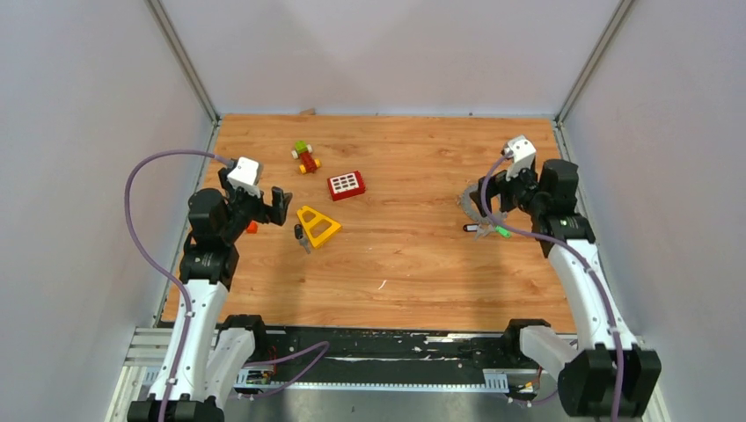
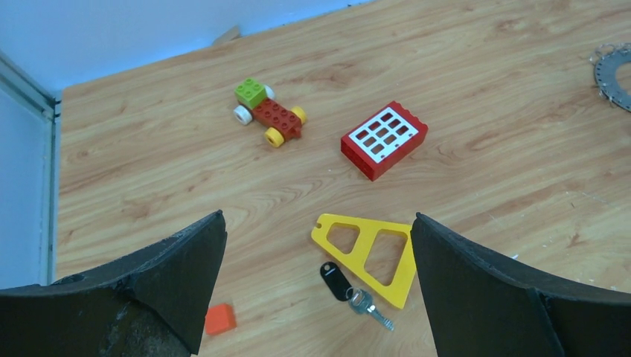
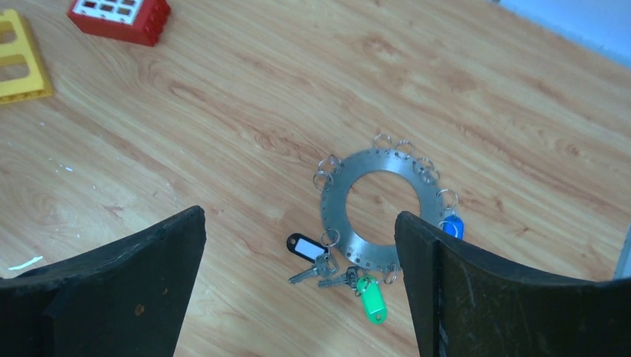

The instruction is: Put the keys on the keyring

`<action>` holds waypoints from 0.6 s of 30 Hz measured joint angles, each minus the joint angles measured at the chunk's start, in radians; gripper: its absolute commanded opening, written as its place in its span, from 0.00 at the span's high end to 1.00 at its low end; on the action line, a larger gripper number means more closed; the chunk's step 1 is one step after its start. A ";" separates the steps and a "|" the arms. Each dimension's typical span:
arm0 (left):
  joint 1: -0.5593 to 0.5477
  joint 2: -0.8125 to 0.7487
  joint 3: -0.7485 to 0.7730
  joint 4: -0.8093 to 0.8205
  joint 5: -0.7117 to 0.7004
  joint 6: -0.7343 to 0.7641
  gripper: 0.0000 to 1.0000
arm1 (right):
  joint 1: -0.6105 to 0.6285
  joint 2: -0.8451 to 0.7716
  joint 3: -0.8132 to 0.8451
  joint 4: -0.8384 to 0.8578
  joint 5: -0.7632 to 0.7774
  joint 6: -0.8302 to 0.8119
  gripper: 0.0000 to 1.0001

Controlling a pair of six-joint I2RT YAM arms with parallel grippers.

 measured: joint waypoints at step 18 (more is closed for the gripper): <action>0.000 0.061 0.030 -0.066 0.136 0.048 0.00 | 0.032 0.767 0.341 -0.275 0.136 -0.216 0.37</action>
